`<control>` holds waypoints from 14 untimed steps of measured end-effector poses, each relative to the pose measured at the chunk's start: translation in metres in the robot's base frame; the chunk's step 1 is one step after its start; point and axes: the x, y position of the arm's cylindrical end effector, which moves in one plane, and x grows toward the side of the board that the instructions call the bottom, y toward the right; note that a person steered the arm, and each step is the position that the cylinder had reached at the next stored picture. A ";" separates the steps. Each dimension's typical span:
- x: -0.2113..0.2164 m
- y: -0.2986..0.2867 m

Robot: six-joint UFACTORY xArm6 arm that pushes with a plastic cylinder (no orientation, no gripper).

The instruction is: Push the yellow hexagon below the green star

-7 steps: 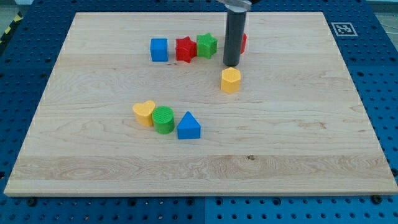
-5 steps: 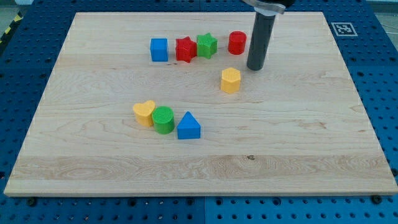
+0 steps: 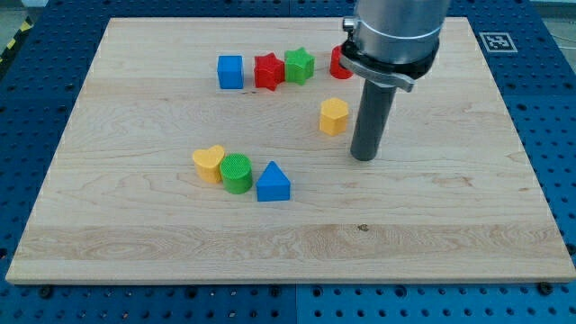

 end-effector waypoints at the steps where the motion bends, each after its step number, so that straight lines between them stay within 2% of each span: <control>1: -0.012 -0.009; 2: -0.025 -0.009; 5: -0.025 -0.016; 9: -0.032 -0.069; 12: -0.029 -0.006; 14: -0.042 0.008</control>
